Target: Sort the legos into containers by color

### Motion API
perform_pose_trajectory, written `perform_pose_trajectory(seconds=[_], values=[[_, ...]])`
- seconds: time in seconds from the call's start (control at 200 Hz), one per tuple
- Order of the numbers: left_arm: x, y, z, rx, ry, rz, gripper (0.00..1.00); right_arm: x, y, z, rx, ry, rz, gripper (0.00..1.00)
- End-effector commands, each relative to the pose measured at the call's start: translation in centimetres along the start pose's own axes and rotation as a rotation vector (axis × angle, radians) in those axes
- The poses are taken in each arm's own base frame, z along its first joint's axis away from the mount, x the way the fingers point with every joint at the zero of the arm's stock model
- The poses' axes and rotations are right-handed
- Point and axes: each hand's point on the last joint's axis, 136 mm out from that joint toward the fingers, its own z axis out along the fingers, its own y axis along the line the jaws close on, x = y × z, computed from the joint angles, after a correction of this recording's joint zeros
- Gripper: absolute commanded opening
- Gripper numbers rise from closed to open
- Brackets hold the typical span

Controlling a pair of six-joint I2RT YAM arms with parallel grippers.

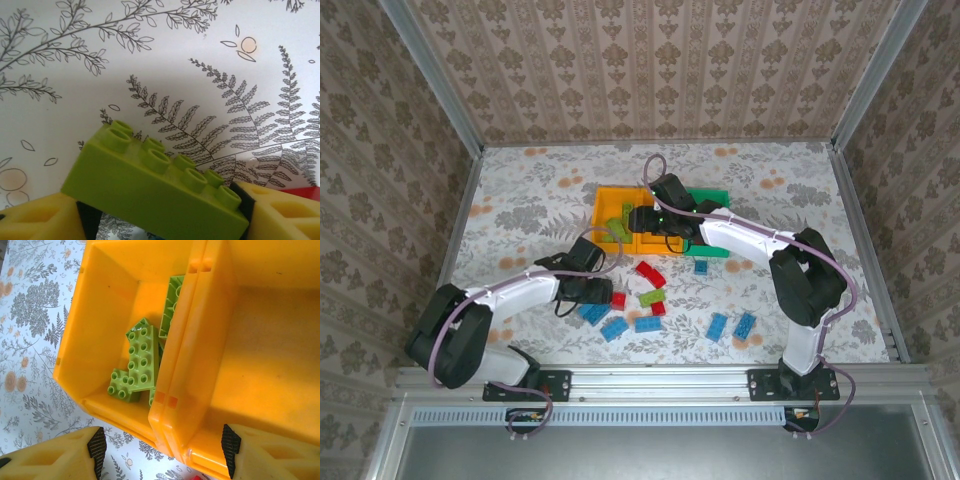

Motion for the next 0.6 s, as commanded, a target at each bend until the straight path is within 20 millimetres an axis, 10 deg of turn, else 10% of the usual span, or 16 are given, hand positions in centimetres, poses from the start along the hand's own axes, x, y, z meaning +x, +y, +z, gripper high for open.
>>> perform_pose_trajectory(seconds=[0.0,0.595], values=[[-1.0,-0.4,0.0,0.010,-0.012,-0.017,0.68,-0.2,-0.6,-1.1,0.028,-0.010,-0.006,0.66],[-3.5,0.2,-0.1,-0.003,-0.019,-0.024,0.72,0.1,-1.0,-1.1,0.034,-0.004,-0.010,0.66]])
